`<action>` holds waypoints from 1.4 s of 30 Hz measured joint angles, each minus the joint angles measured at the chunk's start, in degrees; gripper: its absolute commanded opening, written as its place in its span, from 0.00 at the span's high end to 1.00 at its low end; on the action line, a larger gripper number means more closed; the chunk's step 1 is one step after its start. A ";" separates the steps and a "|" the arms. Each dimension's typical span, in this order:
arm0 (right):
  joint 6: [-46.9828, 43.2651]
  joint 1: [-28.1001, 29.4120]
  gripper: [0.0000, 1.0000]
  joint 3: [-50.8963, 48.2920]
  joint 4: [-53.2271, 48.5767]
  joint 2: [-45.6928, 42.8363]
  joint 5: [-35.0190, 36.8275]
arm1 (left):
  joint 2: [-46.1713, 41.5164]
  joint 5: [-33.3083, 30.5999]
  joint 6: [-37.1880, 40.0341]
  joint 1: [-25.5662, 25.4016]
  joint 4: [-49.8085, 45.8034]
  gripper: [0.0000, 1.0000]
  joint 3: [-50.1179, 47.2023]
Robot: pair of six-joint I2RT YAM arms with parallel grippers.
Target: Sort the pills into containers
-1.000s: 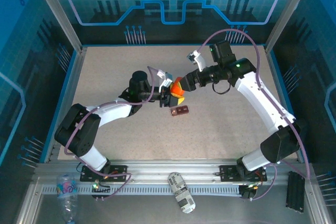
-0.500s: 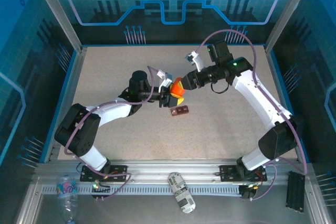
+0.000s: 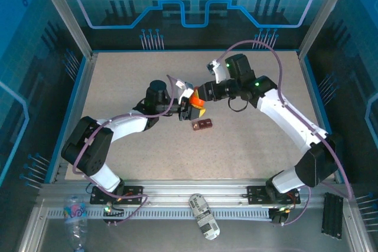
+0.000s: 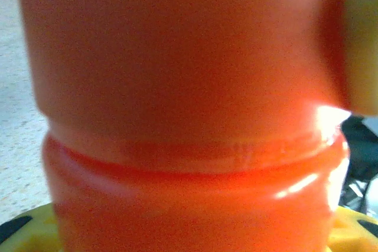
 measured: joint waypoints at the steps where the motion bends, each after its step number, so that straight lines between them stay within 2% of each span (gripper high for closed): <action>1: 1.99 0.46 0.81 -1.38 1.70 -0.61 1.66 | 0.00 -1.66 0.33 -0.31 -0.07 1.00 -0.26; 5: 9.55 1.60 0.74 -6.05 6.54 -2.12 6.03 | 0.00 -8.66 1.31 -1.77 -0.83 1.00 -1.40; 7: 11.04 1.90 0.62 -6.16 6.67 -2.10 7.08 | 0.00 -10.45 1.42 -1.99 -0.79 1.00 -1.62; 9: 11.19 1.86 0.42 -6.01 6.78 -2.12 7.19 | 0.00 -11.10 1.55 -2.08 -0.28 1.00 -1.62; 12: 10.80 0.83 0.31 -5.95 6.32 -2.54 6.01 | 0.00 -11.32 1.95 -2.12 1.22 1.00 -1.60; 20: 5.51 -5.11 0.28 -5.95 5.22 -7.04 -3.82 | 0.00 -6.56 1.31 -2.29 5.35 1.00 -1.27; 25: 2.38 -5.64 0.28 -5.90 4.35 -7.08 -8.59 | 0.00 -3.17 -0.46 -2.29 7.41 1.00 -0.42; 39: 0.76 -4.76 0.32 -4.83 3.93 -3.69 -12.61 | 0.66 1.73 -4.22 -2.29 9.44 1.00 0.33; 42: 0.83 -4.76 0.38 -4.07 4.26 -3.17 -12.63 | 0.87 2.47 -5.01 -2.29 9.62 1.00 0.39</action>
